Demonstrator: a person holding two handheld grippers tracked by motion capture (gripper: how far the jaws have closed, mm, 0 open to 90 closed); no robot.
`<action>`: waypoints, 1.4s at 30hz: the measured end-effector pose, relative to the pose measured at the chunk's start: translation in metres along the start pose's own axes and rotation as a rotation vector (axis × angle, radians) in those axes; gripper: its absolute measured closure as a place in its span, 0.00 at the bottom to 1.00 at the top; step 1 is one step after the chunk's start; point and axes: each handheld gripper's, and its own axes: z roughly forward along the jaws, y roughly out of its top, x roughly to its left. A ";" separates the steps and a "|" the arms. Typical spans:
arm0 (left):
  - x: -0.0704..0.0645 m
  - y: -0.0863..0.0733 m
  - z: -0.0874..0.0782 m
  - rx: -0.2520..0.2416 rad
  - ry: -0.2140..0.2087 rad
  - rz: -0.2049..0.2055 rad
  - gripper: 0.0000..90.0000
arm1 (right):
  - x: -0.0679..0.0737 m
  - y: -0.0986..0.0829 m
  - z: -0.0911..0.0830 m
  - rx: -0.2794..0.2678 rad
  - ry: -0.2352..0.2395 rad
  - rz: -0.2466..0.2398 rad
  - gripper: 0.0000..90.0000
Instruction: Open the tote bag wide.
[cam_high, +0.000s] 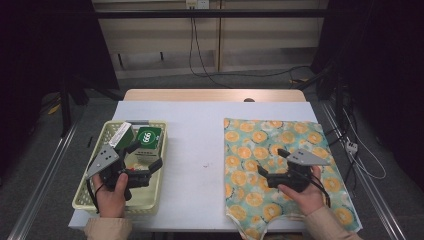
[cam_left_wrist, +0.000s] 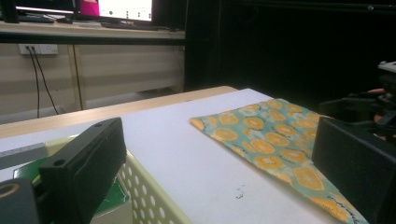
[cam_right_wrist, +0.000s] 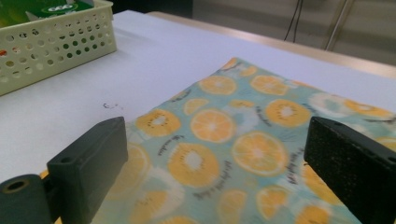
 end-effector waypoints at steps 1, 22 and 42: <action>0.000 0.000 0.000 0.000 -0.003 0.002 0.03 | 0.003 0.002 0.006 0.012 0.012 0.017 0.07; 0.000 -0.001 0.001 -0.013 -0.021 -0.018 0.03 | 0.069 0.004 0.086 0.281 0.187 -0.097 0.29; -0.004 -0.003 0.002 0.003 -0.025 -0.012 0.03 | 0.052 -0.003 0.093 0.341 0.189 -0.101 0.95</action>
